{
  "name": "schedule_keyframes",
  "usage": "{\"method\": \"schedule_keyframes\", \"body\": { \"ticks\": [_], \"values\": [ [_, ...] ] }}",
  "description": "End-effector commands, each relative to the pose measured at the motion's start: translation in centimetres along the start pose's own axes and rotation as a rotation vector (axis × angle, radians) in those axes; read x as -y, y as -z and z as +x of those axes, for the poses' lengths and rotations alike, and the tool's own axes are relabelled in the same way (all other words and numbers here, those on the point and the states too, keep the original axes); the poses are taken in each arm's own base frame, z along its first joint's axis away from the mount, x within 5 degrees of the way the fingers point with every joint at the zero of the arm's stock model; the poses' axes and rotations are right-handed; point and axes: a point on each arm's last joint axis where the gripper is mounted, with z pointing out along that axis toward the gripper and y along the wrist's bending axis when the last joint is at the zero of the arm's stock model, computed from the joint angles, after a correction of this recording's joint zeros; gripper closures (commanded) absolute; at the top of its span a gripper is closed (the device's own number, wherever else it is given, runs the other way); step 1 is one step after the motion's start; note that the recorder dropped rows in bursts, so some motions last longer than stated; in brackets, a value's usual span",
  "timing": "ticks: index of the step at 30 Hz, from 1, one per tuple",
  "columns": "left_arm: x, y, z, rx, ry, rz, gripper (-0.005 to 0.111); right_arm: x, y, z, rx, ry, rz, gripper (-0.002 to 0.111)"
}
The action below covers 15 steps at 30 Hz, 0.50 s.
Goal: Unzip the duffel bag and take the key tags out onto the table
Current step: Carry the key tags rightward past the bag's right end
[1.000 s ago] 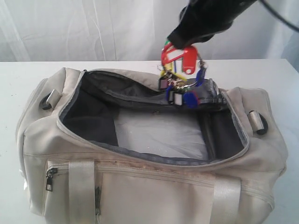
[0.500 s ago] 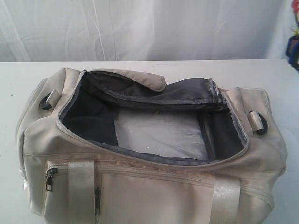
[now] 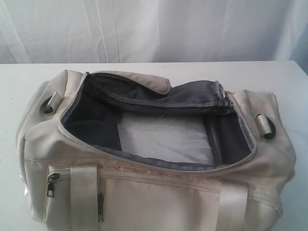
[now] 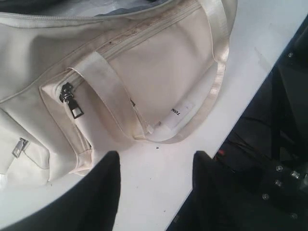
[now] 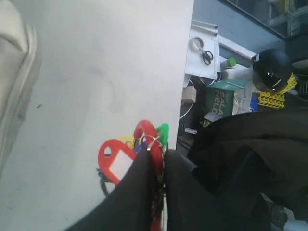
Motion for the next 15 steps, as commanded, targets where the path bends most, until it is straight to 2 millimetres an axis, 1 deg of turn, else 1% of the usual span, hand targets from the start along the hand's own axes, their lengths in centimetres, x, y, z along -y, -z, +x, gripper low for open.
{"method": "schedule_keyframes", "body": {
  "ticks": [1,3,9,11,15],
  "values": [
    [0.3,0.0,0.2,0.001,0.012,0.024,0.056,-1.5,-2.2,0.3,0.02,-0.051,-0.02,0.108],
    [0.3,0.0,0.2,0.001,0.012,0.024,0.056,-2.6,-3.7,0.4,0.001,-0.062,-0.045,0.108],
    [0.3,0.0,0.2,-0.002,0.01,0.026,0.056,-6.2,-8.9,1.3,-0.116,-0.024,-0.101,0.108],
    [0.3,0.0,0.2,-0.008,0.01,0.03,0.056,-7.6,-10.5,1.5,-0.139,-0.026,-0.156,0.108],
    [0.3,0.0,0.3,-0.01,0.009,0.029,0.056,-10.6,-12.6,1.3,-0.116,-0.097,-0.324,0.108]
  ]
}}
